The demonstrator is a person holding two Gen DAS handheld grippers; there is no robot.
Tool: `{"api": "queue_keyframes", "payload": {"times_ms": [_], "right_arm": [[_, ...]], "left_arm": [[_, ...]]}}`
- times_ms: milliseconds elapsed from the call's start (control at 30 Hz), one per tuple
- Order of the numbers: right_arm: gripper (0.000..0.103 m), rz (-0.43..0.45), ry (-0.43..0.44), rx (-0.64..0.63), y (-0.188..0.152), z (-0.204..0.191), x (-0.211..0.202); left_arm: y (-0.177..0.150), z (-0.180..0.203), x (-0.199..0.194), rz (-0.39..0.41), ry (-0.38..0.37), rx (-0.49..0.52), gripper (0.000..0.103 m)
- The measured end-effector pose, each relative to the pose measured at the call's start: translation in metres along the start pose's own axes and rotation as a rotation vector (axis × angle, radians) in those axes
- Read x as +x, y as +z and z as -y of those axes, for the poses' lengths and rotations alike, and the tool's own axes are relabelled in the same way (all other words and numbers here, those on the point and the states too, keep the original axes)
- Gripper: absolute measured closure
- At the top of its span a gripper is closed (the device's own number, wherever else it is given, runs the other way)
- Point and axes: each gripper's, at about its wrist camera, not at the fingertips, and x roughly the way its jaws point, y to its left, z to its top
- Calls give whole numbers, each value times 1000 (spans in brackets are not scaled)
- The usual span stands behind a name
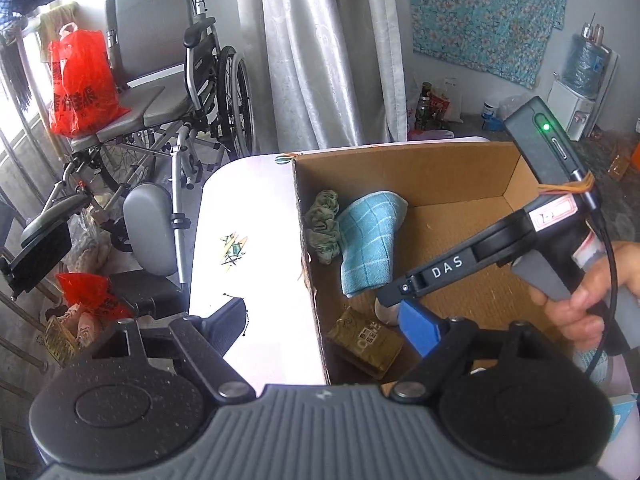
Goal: Organize soft objects
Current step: 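Open both tools to release the tissue pack and puff in the box, then move the right tool toward the small white tape roll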
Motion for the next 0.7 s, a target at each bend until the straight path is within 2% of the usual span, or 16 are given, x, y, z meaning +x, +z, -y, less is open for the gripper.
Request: {"api": "queue_keyframes", "payload": {"times_ms": [167, 400, 533, 700], "right_arm": [[52, 32, 30, 62, -10, 3, -26], [52, 177, 120, 61, -55, -7, -129], [47, 271, 167, 66, -111, -7, -202], [39, 342, 142, 64, -196, 2, -261]], "left_arm": [[-13, -4, -20, 16, -20, -45, 18], [-40, 14, -81, 87, -67, -72, 17], [-66, 45, -111, 113, -116, -38, 14], [-104, 92, -123, 83, -193, 7, 14]]}}
